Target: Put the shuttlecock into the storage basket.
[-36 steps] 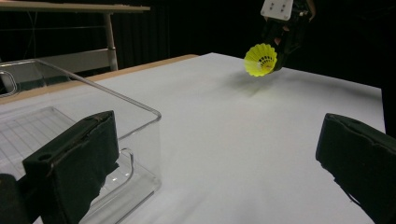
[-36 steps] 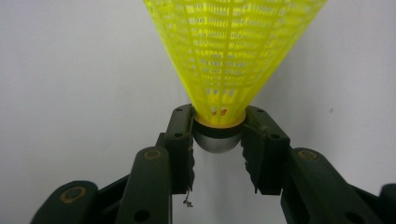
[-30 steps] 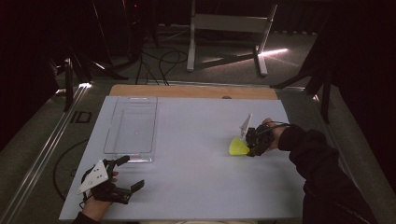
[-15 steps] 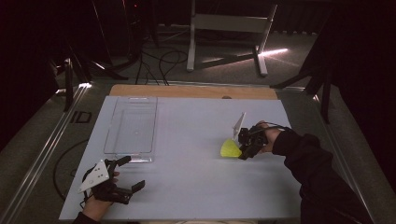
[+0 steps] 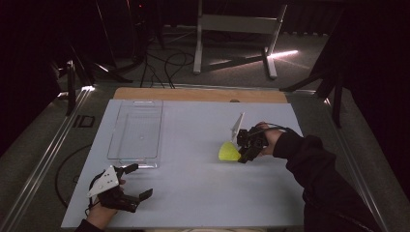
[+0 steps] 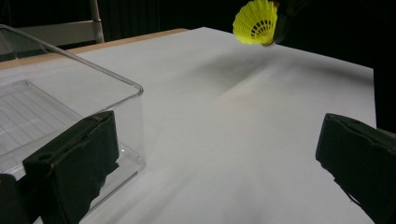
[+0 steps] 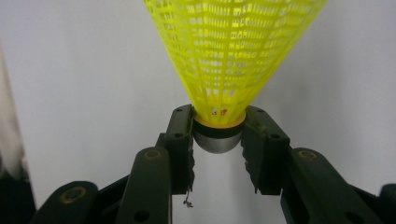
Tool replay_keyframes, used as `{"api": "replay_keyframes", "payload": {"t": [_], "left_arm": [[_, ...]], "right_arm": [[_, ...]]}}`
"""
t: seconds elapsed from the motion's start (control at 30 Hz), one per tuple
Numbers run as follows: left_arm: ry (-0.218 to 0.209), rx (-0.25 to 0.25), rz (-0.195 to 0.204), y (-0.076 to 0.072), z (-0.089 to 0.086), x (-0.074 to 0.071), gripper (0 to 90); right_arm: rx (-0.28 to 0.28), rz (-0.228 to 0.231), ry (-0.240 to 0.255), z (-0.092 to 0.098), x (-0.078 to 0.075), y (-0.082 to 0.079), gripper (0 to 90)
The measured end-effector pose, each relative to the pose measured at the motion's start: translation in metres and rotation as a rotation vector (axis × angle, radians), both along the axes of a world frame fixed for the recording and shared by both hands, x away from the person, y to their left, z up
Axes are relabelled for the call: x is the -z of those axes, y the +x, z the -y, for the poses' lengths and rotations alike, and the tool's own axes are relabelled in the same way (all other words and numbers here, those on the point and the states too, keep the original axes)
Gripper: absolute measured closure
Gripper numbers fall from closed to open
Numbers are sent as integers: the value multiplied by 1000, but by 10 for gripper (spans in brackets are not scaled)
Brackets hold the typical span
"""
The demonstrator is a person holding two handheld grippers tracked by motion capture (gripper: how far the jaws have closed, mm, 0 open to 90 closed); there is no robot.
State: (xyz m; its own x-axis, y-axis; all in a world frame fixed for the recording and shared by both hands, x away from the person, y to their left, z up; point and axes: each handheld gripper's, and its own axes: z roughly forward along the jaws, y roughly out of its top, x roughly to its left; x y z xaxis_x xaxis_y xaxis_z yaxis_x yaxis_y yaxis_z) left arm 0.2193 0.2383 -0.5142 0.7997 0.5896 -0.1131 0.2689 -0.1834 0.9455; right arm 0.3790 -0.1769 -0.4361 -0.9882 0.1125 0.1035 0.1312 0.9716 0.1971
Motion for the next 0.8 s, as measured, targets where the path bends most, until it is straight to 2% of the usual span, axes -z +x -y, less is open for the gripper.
{"api": "replay_keyframes", "payload": {"t": [0.1, 0.2, 0.47, 0.6, 0.7, 0.8], "left_arm": [[7, 5, -2, 0, 1, 0, 5], [10, 6, -3, 0, 1, 1, 5], [8, 12, -5, 0, 1, 1, 5], [8, 12, -6, 0, 1, 1, 5], [9, 17, 1, 0, 2, 0, 5], [11, 8, 6, 0, 4, -1, 5]], "right_arm": [[-17, 15, -1, -8, -8, 0, 650], [-26, 12, 2, -13, -10, 1, 650], [-44, 4, 3, -26, -12, 1, 650], [-59, 15, 1, -35, -15, 1, 650], [-80, 13, 16, -41, -18, 1, 650], [-73, 16, 18, -43, -17, 0, 650]]}}
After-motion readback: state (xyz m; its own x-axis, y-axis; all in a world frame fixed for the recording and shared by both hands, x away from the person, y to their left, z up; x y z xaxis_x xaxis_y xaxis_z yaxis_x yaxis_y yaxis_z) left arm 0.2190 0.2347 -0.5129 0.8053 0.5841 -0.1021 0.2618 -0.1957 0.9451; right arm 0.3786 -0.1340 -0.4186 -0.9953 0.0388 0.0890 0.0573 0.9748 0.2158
